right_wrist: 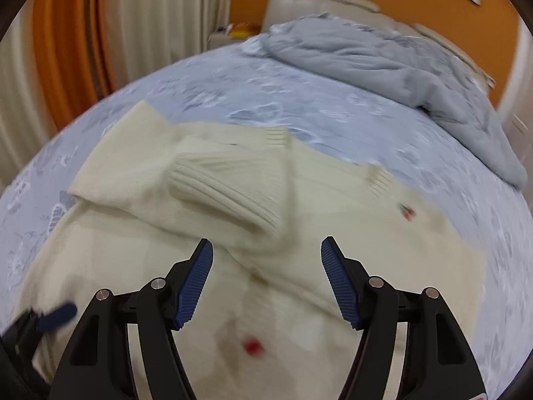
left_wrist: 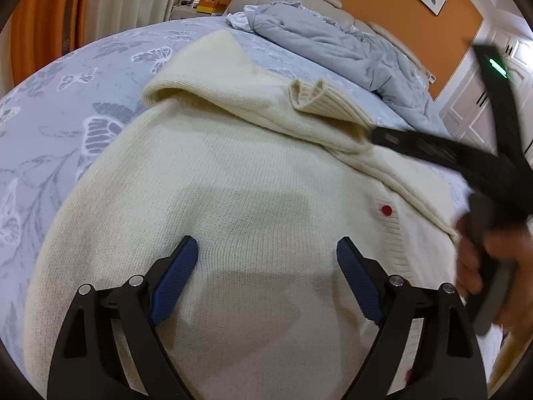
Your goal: Fold small clothes
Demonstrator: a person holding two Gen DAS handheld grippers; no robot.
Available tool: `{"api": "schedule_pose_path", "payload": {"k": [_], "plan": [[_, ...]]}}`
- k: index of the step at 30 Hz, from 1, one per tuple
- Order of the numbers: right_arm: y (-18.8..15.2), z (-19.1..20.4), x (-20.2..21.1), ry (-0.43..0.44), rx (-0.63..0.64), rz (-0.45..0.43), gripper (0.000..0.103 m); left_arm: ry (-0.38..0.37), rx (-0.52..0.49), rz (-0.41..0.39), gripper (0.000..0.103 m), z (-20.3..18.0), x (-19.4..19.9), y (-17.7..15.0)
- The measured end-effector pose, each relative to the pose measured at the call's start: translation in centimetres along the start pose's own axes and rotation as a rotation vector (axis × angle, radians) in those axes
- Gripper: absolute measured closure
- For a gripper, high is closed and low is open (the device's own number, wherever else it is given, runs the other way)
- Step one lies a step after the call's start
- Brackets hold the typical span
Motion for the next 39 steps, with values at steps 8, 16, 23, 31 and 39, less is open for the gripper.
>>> {"api": "schedule_pose_path", "payload": {"k": [8,16,23,31,39], "plan": [[3.8,-4.7,-1.0,0.151,-0.313,0.035,0.095,-0.014,-0.01,-0.011,0.016,-0.1,-0.1,-0.4],[-6.8,-17.4,1.4,0.088,-0.784,0.124,0.094,-0.039,0.029,0.019,0.011,-0.2,0.3,1.2],[-9.1,-19.0,1.9,0.161,-0.879,0.096,0.05,-0.147,0.545,0.091,0.005,3.4,-2.6,7.3],[-9.1,-22.4,0.0,0.107,-0.996,0.118,0.093,-0.103,0.844,0.022,0.058,6.1,-4.9,10.2],[-4.0,-20.4,6.1,0.214,-0.779,-0.191,0.094,-0.048,0.766,-0.138,0.08,8.6,-2.9,9.3]]}}
Point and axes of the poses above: each gripper's, at about its wrist camera, not at the fingertips, and x roughly against the way its jaws point, z to its left, y to its top, the point moved 1 cm from there along -x, roughly the way its jaws point, and after that the axes turned 2 degrees about -x, right-handed, at the moved point
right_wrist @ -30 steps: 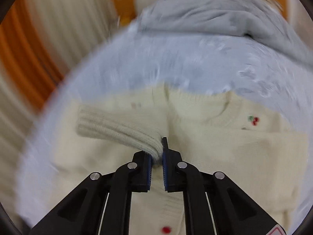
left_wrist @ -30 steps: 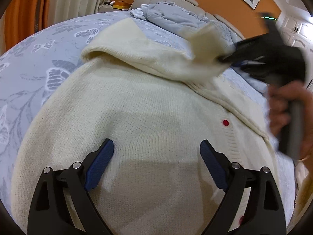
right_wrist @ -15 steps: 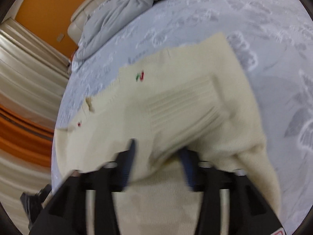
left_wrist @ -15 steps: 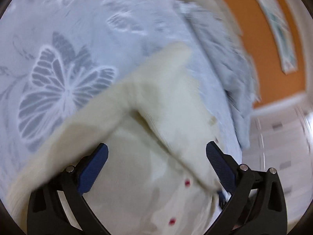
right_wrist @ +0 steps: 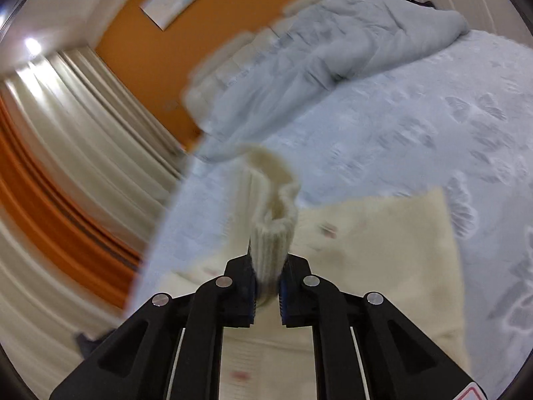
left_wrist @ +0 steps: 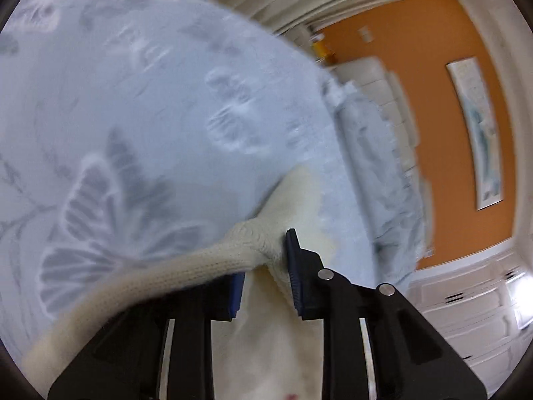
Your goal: Fold small clothes
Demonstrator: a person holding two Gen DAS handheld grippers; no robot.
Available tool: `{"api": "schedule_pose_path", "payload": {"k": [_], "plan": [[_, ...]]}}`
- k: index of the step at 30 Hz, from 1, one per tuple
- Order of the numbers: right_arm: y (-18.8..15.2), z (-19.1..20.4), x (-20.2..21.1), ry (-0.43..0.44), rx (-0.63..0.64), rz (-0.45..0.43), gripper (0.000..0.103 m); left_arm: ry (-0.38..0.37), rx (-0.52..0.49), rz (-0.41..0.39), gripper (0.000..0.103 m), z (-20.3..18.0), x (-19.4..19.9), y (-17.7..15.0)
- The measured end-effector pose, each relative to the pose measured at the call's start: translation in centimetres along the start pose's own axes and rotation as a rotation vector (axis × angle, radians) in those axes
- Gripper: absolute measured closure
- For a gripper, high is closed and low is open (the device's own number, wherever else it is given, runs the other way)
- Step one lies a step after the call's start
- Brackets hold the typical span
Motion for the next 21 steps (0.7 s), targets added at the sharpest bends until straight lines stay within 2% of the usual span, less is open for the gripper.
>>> {"api": "schedule_pose_path", "payload": {"k": [1,2,3,4,6,8,10,12,13,15,17,18,19,20,21], "plan": [[-1.6,-3.0,-3.3,-0.106,-0.051,0.117,0.094,0.041,-0.018,0.029,0.08,1.1,-1.2,-0.4],[-3.0,-5.3,-5.2,-0.171,-0.093,0.208,0.095,0.043,-0.04,0.041,0.082,2.2,-1.7,-0.8],[-4.3,-6.9,-6.2,-0.15,-0.13,0.233,0.097,0.01,-0.099,0.007,0.082,2.4,-1.5,-1.2],[-4.2,-6.9,-5.4,-0.12,-0.134,0.183,0.095,0.014,-0.162,0.003,0.082,2.1,-1.4,-1.5],[-3.6,-6.3,-4.8,-0.117,-0.151,0.183,0.094,0.015,-0.239,-0.013,0.082,1.9,-1.4,-2.0],[-3.6,-5.8,-4.4,-0.097,-0.121,0.143,0.094,0.015,-0.288,-0.036,0.082,1.9,-1.4,-2.4],[-4.7,-6.3,-6.1,-0.162,-0.061,0.19,0.095,0.03,-0.306,-0.049,0.082,1.8,-1.3,-3.0],[-4.5,-6.0,-5.4,-0.173,-0.045,0.169,0.093,0.032,-0.311,-0.054,0.082,1.2,-1.5,-2.7],[-4.2,-5.2,-4.9,-0.206,-0.04,0.165,0.085,0.026,-0.309,-0.056,0.082,1.1,-1.3,-2.7],[-4.0,-3.0,-2.0,-0.297,0.001,0.05,0.081,0.018,-0.313,-0.066,0.082,1.3,-1.3,-2.7],[-4.4,-0.9,0.0,-0.327,0.051,-0.048,0.08,0.027,-0.327,-0.078,0.082,1.2,-1.2,-2.9],[-4.4,0.3,0.1,-0.31,0.062,-0.067,0.08,0.032,-0.333,-0.08,0.081,1.1,-1.2,-2.9],[-4.5,1.9,-0.8,-0.229,0.071,-0.04,0.08,0.035,-0.337,-0.082,0.081,1.1,-1.2,-3.0],[-4.4,2.7,-1.8,-0.178,0.079,-0.002,0.081,0.034,-0.337,-0.083,0.081,1.1,-1.2,-3.0],[-4.9,4.6,-4.2,-0.091,0.108,0.087,0.081,0.033,-0.336,-0.083,0.081,1.1,-1.2,-3.1]]}}
Point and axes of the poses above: each gripper's, at about its wrist camera, not at the fingertips, and x roughly against the way its jaws point, z to its left, y to its top, the point moved 1 cm from there along -x, roughly the way its jaws point, and after that the axes turned 2 degrees about -x, right-handed, at the moved point
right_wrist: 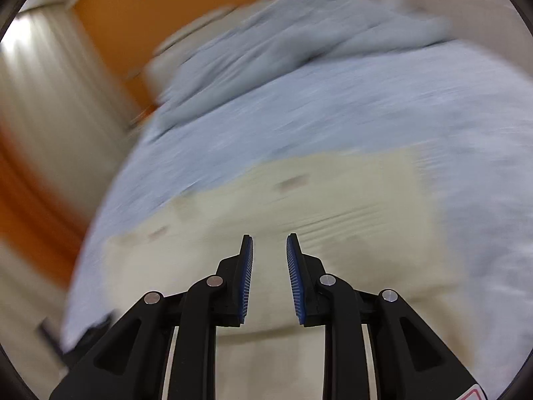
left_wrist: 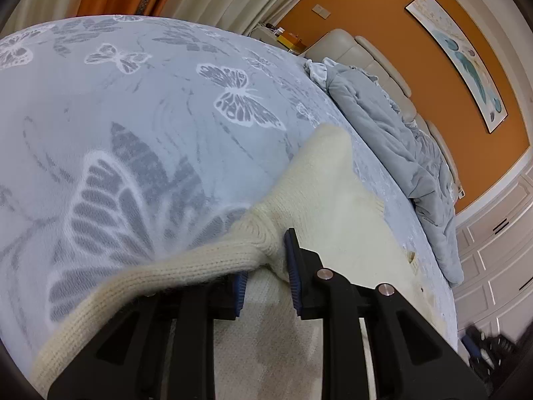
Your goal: Fold small clothes
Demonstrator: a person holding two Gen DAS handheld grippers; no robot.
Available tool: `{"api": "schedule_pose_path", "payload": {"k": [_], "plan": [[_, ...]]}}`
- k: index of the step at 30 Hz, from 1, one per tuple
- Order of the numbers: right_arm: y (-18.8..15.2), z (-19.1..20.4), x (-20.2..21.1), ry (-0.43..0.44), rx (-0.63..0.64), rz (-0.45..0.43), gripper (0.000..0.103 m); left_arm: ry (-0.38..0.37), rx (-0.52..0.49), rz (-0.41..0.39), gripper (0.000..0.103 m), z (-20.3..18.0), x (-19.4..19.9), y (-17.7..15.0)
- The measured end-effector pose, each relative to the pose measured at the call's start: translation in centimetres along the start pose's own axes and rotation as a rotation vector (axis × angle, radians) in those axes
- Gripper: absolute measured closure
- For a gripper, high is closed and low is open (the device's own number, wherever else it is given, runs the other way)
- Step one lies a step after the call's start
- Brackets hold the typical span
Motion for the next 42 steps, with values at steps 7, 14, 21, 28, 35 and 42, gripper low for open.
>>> {"api": "schedule_pose_path", "payload": {"k": [7,14,21,28,35,42], "plan": [[0.5,-0.6,-7.8,-0.067,0.098,0.161,0.1,-0.015,0.002,-0.004,0.081,0.1,0.2,-0.1],[1.6,-12.6,1.6,-0.24,-0.144,0.031,0.087,-0.015,-0.017,-0.022,0.081,-0.1,0.1,-0.6],[-2.8,-13.1,1.2,-0.299,-0.047,0.186,0.103,0.026,-0.029,0.022,0.081,-0.8,-0.1,-0.1],[-6.3,-14.0,13.4,-0.322,-0.031,0.138,0.04,0.032,-0.11,0.16,0.018,0.5,8.5,0.5],[-18.6,-17.5,21.3,-0.297,-0.169,0.296,0.032,0.114,0.003,0.339,0.007,8.9,19.0,-5.0],[-24.8,-16.8,21.7,-0.188,-0.316,0.309,0.023,0.093,0.025,0.383,0.006,9.6,20.9,-8.6]]}}
Point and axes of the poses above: each gripper's, at about its wrist camera, not at the fingertips, and x roughly against the way its jaws point, z to its left, y to its top, the point moved 1 cm from there along -x, roughly the way its jaws point, and after that the axes turned 2 degrees about -x, right-handed, at the moved point
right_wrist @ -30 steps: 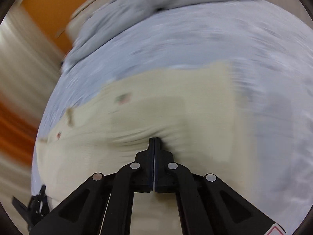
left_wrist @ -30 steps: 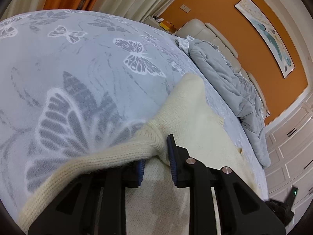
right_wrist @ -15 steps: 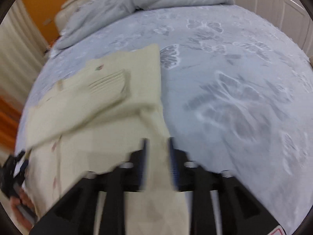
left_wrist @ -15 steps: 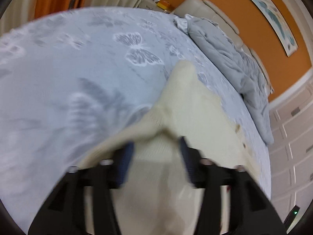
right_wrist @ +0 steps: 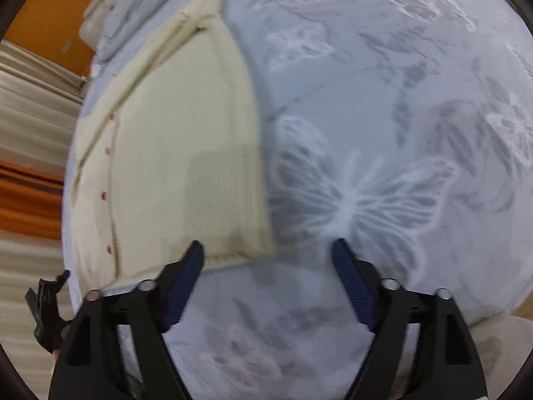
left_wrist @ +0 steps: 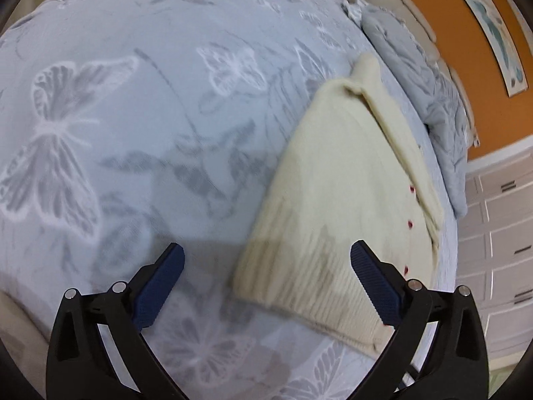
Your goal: Fold small clothes
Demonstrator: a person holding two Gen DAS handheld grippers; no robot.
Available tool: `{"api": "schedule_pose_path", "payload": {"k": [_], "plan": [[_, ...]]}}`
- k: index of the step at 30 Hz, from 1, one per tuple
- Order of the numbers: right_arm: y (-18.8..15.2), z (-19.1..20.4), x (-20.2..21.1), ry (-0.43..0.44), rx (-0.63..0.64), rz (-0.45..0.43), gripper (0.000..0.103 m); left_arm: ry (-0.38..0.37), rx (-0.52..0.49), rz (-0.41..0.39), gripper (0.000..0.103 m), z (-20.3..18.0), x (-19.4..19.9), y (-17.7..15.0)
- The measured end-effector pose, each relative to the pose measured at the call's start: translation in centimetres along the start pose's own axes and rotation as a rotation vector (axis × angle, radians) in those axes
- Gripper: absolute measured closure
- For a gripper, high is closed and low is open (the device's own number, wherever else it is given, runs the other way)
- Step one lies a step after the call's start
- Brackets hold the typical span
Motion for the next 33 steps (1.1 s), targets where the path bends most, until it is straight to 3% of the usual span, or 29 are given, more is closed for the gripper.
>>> {"api": "schedule_pose_path", "payload": {"k": [2,4,6,7,8,10,14,19,25,30,33], "plan": [[-0.2,0.8,-0.3,0.027,0.0,-0.009,0.023,-0.008,-0.011,0.003,0.007,-0.9,-0.4,-0.1],[0.0,1.7,-1.1,0.061,0.0,-0.001,0.024,-0.013,-0.012,0.006,0.025,-1.4,-0.8,0.3],[0.4,2.4,-1.3,0.028,0.004,-0.014,0.035,0.001,-0.008,0.043,0.078,-1.8,-1.6,0.9],[0.7,3.0,-1.3,-0.009,0.014,-0.025,0.071,0.002,0.016,0.081,0.089,-1.7,-2.1,1.0],[1.0,3.2,-1.2,-0.011,0.018,-0.015,0.093,-0.001,0.031,0.091,0.091,-1.7,-2.0,1.1],[1.5,3.8,-0.4,0.025,0.002,-0.028,0.094,-0.023,0.063,0.073,0.093,-1.9,-0.7,1.5],[1.1,6.2,4.7,0.084,0.079,-0.143,0.095,-0.087,-0.008,0.046,0.095,-3.7,3.2,1.4],[-0.8,6.2,9.3,0.125,0.137,-0.171,0.095,-0.161,-0.045,0.042,0.095,-3.7,8.4,0.1],[-7.5,2.2,12.2,0.106,0.181,-0.066,0.095,-0.165,-0.086,0.106,0.095,-0.7,13.2,-5.0],[-15.5,-0.8,15.6,0.091,0.238,0.073,0.095,-0.141,-0.219,0.172,0.095,0.4,18.8,-10.9],[-18.7,-1.6,18.6,0.101,0.252,0.119,0.095,-0.16,-0.19,0.216,0.095,1.3,22.5,-13.7]]}}
Point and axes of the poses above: each gripper's, at about its wrist camera, not at the fingertips, and x roughly against the way its jaws point, z to its left, y to its top, the point moved 1 cm from there along -x, roughly the way its jaws point, and after that the axes turned 2 degrees about -x, right-handed, at the moved point
